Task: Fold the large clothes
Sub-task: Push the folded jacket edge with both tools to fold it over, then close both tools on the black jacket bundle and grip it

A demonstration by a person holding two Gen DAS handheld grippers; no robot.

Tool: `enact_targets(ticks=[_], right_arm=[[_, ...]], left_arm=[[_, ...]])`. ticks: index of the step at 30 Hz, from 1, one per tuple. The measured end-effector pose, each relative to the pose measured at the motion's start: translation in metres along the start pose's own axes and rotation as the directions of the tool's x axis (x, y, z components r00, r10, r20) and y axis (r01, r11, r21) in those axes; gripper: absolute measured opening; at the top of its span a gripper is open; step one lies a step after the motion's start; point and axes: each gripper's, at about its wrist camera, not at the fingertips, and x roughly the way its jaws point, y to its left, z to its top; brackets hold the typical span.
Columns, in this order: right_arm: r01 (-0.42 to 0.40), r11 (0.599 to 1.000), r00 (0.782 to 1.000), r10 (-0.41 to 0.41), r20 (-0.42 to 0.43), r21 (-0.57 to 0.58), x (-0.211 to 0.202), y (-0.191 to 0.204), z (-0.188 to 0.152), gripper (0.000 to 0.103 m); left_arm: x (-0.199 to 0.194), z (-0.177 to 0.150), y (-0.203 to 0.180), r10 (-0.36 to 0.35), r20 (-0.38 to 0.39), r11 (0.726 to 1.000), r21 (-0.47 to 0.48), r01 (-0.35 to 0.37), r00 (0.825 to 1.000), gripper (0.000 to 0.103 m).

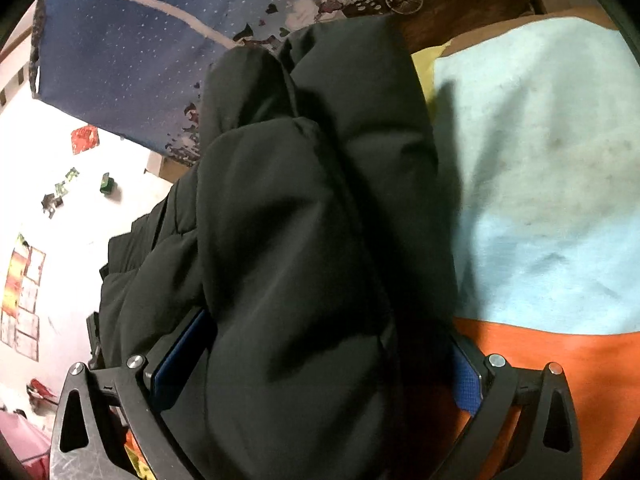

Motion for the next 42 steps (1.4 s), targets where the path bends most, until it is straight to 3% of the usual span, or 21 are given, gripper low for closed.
enact_targets(ticks=[12, 22, 32, 37, 42], right_arm=[[0.057, 0.997, 0.997, -0.059, 0.041, 0.045, -0.003, 0.002, -0.005, 0.103], [0.118, 0.993, 0.989, -0.120, 0.090, 0.027, -0.010, 0.016, -0.013, 0.082], [0.152, 0.988, 0.982, -0.154, 0.106, 0.025, -0.010, 0.029, -0.013, 0.074], [0.166, 0.986, 0.979, -0.166, 0.120, 0.010, -0.012, 0.036, -0.013, 0.062], [0.209, 0.976, 0.969, -0.198, 0.146, -0.065, -0.021, 0.055, -0.016, 0.041]], left_arm=[[0.000, -0.009, -0.019, 0.094, 0.021, 0.995, 0.042, -0.095, 0.995, 0.098], [-0.009, -0.018, -0.025, 0.168, 0.057, 0.984, 0.043, -0.170, 0.984, 0.075], [0.002, -0.026, -0.058, 0.238, 0.092, 0.969, 0.049, -0.243, 0.967, 0.066], [-0.002, -0.030, -0.076, 0.279, 0.135, 0.953, 0.085, -0.291, 0.951, 0.051], [-0.005, -0.042, -0.108, 0.329, 0.225, 0.914, 0.168, -0.369, 0.917, 0.032]])
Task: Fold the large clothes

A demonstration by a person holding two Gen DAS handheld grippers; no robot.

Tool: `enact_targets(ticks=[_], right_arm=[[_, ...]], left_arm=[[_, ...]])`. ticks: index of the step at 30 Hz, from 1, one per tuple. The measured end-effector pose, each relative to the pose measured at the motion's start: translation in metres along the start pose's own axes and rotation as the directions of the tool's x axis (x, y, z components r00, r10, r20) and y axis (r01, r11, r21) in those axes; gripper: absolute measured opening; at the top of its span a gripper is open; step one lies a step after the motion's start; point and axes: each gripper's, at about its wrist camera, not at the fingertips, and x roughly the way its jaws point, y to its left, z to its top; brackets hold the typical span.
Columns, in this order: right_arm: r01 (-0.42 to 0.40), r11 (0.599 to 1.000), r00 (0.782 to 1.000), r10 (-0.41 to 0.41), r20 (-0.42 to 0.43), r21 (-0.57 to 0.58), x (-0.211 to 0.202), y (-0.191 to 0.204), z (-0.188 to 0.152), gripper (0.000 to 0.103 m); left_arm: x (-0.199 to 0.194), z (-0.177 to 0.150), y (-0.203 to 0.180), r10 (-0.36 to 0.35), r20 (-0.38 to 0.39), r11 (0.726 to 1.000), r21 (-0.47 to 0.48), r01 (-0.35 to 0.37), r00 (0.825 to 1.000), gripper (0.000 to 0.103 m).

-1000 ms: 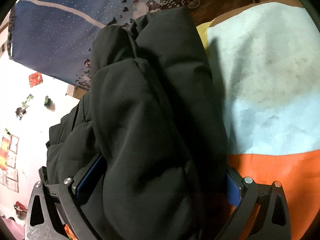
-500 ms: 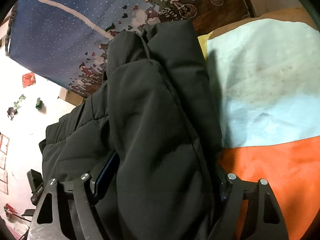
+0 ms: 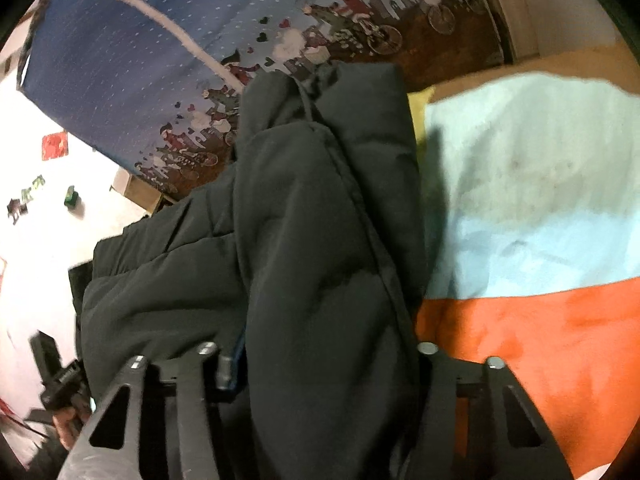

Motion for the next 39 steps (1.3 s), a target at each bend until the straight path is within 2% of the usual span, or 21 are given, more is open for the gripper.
enact_targets(ticks=[3, 6, 14, 20, 21, 23, 24, 25, 27, 30, 35, 38, 39], right_arm=[[-0.005, 0.999, 1.000, 0.006, 0.026, -0.039, -0.011, 0.011, 0.002, 0.031], [-0.028, 0.997, 0.998, 0.032, 0.058, -0.076, -0.024, 0.023, 0.003, 0.027], [-0.056, 0.980, 0.989, 0.080, 0.121, -0.193, -0.057, 0.056, -0.002, 0.025], [-0.069, 0.971, 0.985, 0.103, 0.139, -0.231, -0.078, 0.067, -0.015, 0.024], [-0.070, 0.970, 0.984, 0.106, 0.144, -0.234, -0.083, 0.069, -0.016, 0.024], [-0.085, 0.966, 0.981, 0.124, 0.150, -0.245, -0.090, 0.074, -0.017, 0.024], [-0.092, 0.965, 0.980, 0.131, 0.147, -0.247, -0.092, 0.075, -0.018, 0.024], [-0.093, 0.964, 0.981, 0.132, 0.142, -0.251, -0.093, 0.079, -0.019, 0.024], [-0.078, 0.961, 0.983, 0.119, 0.142, -0.264, -0.092, 0.084, -0.022, 0.024], [-0.072, 0.970, 0.986, 0.104, 0.129, -0.234, -0.089, 0.078, -0.023, 0.024], [-0.050, 0.980, 0.992, 0.071, 0.104, -0.194, -0.079, 0.063, -0.018, 0.024], [-0.034, 0.983, 0.993, 0.053, 0.101, -0.178, -0.072, 0.053, -0.017, 0.024], [-0.027, 0.984, 0.994, 0.045, 0.098, -0.179, -0.069, 0.050, -0.017, 0.025]], left_arm=[[-0.008, -0.005, -0.018, 0.031, 0.050, 0.997, 0.064, -0.034, 0.998, 0.025], [-0.016, -0.009, -0.034, 0.039, 0.101, 0.993, 0.110, -0.050, 0.994, 0.021], [-0.039, -0.020, -0.076, 0.000, 0.199, 0.966, 0.253, -0.052, 0.980, 0.016], [-0.053, -0.028, -0.087, -0.035, 0.225, 0.949, 0.312, -0.038, 0.974, 0.014], [-0.057, -0.030, -0.088, -0.047, 0.232, 0.946, 0.322, -0.032, 0.972, 0.011], [-0.069, -0.034, -0.100, -0.083, 0.265, 0.919, 0.392, -0.029, 0.961, 0.011], [-0.071, -0.036, -0.109, -0.100, 0.259, 0.901, 0.432, -0.023, 0.961, 0.011], [-0.069, -0.034, -0.112, -0.103, 0.238, 0.899, 0.437, -0.011, 0.966, 0.011], [-0.063, -0.031, -0.109, -0.111, 0.201, 0.920, 0.391, 0.024, 0.973, 0.011], [-0.051, -0.029, -0.096, -0.084, 0.175, 0.939, 0.344, 0.019, 0.981, 0.011], [-0.014, -0.017, -0.050, -0.055, 0.058, 0.980, 0.192, 0.043, 0.997, 0.014], [0.011, -0.016, -0.025, -0.052, -0.030, 0.993, 0.105, 0.055, 0.998, 0.020], [0.015, -0.015, -0.019, -0.057, -0.041, 0.994, 0.088, 0.060, 0.998, 0.025]])
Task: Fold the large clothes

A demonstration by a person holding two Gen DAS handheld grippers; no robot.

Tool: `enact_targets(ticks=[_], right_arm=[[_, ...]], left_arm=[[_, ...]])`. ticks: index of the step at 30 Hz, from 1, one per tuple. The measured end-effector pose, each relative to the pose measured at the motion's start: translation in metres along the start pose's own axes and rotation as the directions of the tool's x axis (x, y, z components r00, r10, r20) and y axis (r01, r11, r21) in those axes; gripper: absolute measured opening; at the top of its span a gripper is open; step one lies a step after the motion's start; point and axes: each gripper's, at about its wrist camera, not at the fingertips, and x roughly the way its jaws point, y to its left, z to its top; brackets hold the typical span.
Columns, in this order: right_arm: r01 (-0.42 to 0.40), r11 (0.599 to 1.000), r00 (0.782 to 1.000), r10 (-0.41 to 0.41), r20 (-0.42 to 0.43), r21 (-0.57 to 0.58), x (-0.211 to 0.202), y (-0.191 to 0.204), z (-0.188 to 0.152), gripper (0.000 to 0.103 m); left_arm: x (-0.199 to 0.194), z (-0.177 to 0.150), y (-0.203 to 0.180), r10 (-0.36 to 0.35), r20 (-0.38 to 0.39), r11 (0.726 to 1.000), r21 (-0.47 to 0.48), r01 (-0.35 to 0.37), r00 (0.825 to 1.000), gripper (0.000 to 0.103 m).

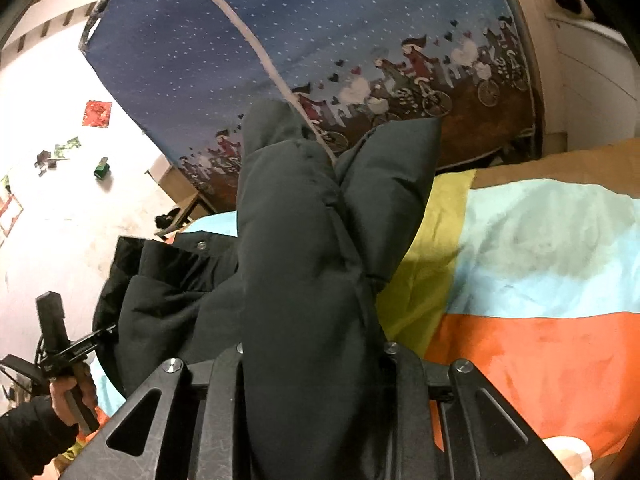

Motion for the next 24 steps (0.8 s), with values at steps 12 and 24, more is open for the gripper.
enact_targets(ticks=[12, 24], right_arm=[[0.023, 0.998, 0.999, -0.020, -0.048, 0.056, 0.019, -0.031, -0.009, 0.030], [0.022, 0.998, 0.998, -0.019, -0.057, 0.058, 0.018, -0.025, -0.006, 0.028]], left_arm=[[0.037, 0.010, 0.055, -0.087, -0.053, 0.991, -0.107, 0.081, 0.995, 0.083], [0.010, 0.018, 0.053, -0.208, 0.006, 0.973, -0.100, 0.208, 0.978, 0.018]])
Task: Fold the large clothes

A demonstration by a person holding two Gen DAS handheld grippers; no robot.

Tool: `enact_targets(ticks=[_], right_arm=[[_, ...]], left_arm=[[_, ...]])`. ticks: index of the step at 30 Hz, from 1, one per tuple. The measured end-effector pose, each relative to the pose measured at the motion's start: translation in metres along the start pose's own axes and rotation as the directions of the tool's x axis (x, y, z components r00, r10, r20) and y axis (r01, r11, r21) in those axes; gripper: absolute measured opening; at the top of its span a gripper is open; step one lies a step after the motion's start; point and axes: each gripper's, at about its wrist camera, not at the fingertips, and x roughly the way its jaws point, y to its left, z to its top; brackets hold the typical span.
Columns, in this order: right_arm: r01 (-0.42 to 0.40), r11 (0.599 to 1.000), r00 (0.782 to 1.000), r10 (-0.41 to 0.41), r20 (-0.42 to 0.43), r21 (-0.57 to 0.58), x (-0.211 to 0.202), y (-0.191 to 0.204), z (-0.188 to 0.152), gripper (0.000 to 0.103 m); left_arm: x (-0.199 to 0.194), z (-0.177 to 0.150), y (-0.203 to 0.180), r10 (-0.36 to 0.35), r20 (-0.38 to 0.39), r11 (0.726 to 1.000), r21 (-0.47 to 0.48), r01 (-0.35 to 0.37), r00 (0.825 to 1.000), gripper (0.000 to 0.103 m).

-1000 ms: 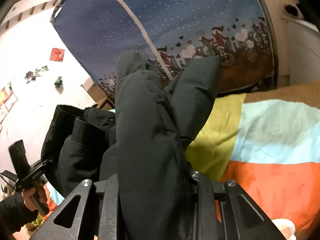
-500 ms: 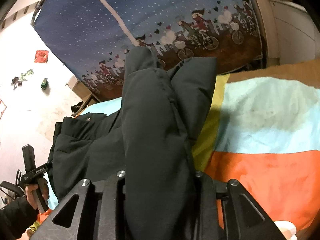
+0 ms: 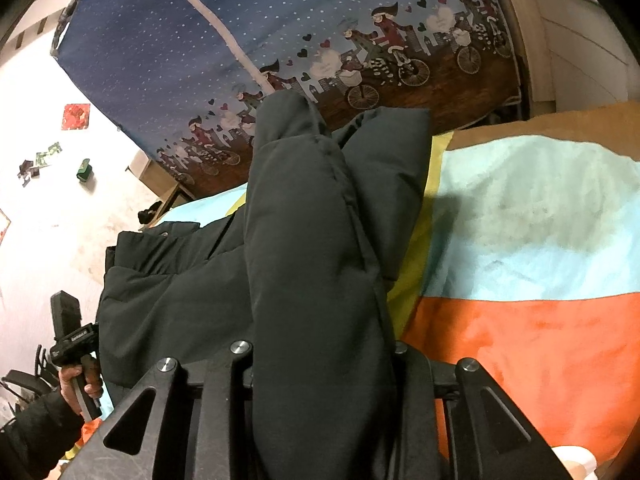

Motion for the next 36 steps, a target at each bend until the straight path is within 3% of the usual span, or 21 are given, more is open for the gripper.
enact_targets(ticks=[5, 14, 19, 26, 31, 33, 36], right_arm=[[-0.012, 0.999, 0.999, 0.013, 0.041, -0.038, -0.013, 0.016, 0.005, 0.024], [-0.056, 0.993, 0.993, 0.066, 0.103, -0.102, -0.052, 0.057, 0.008, 0.022], [-0.039, 0.993, 0.995, 0.049, 0.087, -0.112, -0.055, 0.061, 0.000, 0.022], [0.090, 0.992, 0.995, -0.085, 0.054, -0.087, -0.025, 0.043, -0.023, 0.024], [0.156, 0.985, 0.988, -0.156, 0.017, -0.069, -0.017, 0.033, -0.026, 0.037], [0.197, 0.978, 0.980, -0.197, 0.002, -0.067, -0.016, 0.032, -0.030, 0.049], [0.270, 0.959, 0.963, -0.270, 0.010, -0.082, -0.021, 0.035, -0.035, 0.057]], left_arm=[[-0.027, -0.002, -0.032, 0.043, 0.052, 0.999, 0.018, -0.044, 0.998, 0.012], [-0.067, 0.003, -0.083, 0.040, 0.095, 0.995, 0.090, -0.049, 0.995, 0.011], [-0.062, -0.007, -0.081, 0.066, 0.067, 0.992, 0.101, -0.073, 0.996, 0.011], [-0.024, -0.022, -0.046, 0.095, 0.012, 0.995, -0.015, -0.095, 0.995, 0.012], [-0.022, -0.026, -0.028, 0.121, -0.013, 0.992, -0.045, -0.121, 0.993, 0.027], [-0.022, -0.028, -0.027, 0.139, -0.015, 0.989, -0.048, -0.140, 0.990, 0.034], [-0.024, -0.031, -0.033, 0.189, -0.014, 0.981, -0.030, -0.190, 0.982, 0.040]])
